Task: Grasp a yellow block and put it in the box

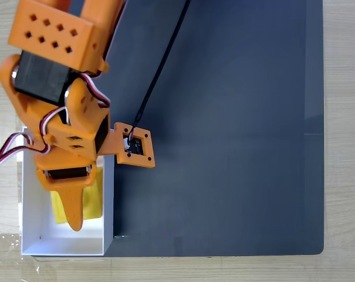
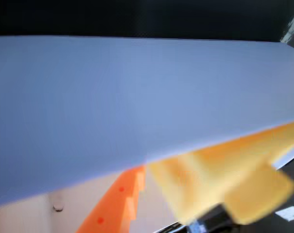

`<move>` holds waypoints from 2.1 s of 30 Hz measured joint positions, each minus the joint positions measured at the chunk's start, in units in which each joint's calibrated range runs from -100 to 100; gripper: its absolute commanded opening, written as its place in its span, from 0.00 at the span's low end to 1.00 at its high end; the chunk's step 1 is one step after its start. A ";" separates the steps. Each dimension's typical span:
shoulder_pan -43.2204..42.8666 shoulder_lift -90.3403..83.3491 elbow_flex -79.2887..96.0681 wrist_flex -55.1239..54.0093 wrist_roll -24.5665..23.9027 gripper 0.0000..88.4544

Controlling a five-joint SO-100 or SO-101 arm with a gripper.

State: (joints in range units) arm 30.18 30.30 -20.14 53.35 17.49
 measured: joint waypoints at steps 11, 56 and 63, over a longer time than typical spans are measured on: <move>-0.09 -6.41 -1.08 2.08 -0.63 0.46; -25.46 -129.20 111.65 20.51 -16.59 0.01; -25.46 -129.20 111.65 20.51 -16.59 0.01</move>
State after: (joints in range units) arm 4.72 -98.90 91.51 73.86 0.90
